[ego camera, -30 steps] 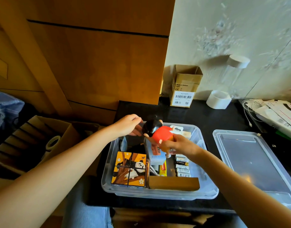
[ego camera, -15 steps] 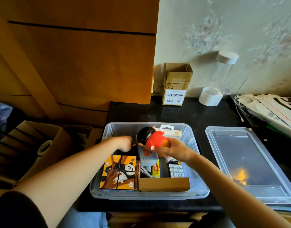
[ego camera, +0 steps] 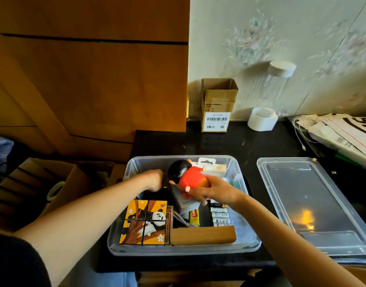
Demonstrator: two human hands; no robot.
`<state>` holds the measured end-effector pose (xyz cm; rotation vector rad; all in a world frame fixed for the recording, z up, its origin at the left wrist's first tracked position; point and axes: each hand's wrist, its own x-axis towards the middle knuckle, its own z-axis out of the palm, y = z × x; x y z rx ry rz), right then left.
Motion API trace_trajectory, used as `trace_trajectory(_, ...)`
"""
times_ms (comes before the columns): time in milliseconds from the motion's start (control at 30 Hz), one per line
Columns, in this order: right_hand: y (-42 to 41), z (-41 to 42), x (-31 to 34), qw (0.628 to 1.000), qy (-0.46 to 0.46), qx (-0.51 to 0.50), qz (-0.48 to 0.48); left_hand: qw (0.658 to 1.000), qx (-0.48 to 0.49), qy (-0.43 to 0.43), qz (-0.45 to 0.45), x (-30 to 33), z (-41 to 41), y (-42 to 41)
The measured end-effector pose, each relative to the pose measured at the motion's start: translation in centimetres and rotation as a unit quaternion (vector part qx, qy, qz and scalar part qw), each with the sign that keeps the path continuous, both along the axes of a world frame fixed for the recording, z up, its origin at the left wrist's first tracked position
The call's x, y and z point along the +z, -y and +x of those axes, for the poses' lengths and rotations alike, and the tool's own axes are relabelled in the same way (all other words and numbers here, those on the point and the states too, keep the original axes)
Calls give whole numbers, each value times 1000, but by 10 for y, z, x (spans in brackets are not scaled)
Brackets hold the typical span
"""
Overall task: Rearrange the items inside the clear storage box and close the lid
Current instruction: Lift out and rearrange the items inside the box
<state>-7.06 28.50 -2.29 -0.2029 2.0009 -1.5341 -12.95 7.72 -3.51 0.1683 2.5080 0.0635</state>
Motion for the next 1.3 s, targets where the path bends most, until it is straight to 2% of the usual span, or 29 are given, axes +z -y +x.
trace_trajectory(133,2,-1,1,1000,-7,0,-7,995,57,-65,38,-1,2,7)
trace_trajectory(333,8,-2,1,999,-10,1,35,990,36,-119,63,9,14,19)
trace_trajectory(433,18,-3,3,992,-70,29,104,980,27,-169,98,34,13,28)
trace_trajectory(533,25,-4,7,974,-136,65,170,957,68,-227,170,66,13,40)
trace_trajectory(633,26,0,11,957,-194,112,182,908,128,-284,279,85,16,48)
trace_trajectory(733,24,3,20,966,-194,70,154,879,146,-249,380,88,22,40)
trace_trajectory(833,20,4,32,968,-210,-53,128,871,155,-183,429,83,30,23)
trace_trajectory(900,17,7,40,964,-230,-72,114,863,154,-157,454,80,37,10)
trace_trajectory(1067,10,14,56,899,-372,-65,222,855,150,-143,475,76,46,-31)
trace_trajectory(1133,4,16,60,876,-400,-62,261,847,161,-118,493,75,48,-44)
trace_trajectory(1233,-4,16,63,859,-387,-50,331,858,147,-110,479,71,50,-52)
trace_trajectory(1300,-9,14,58,836,-345,-18,426,882,115,-137,436,70,50,-48)
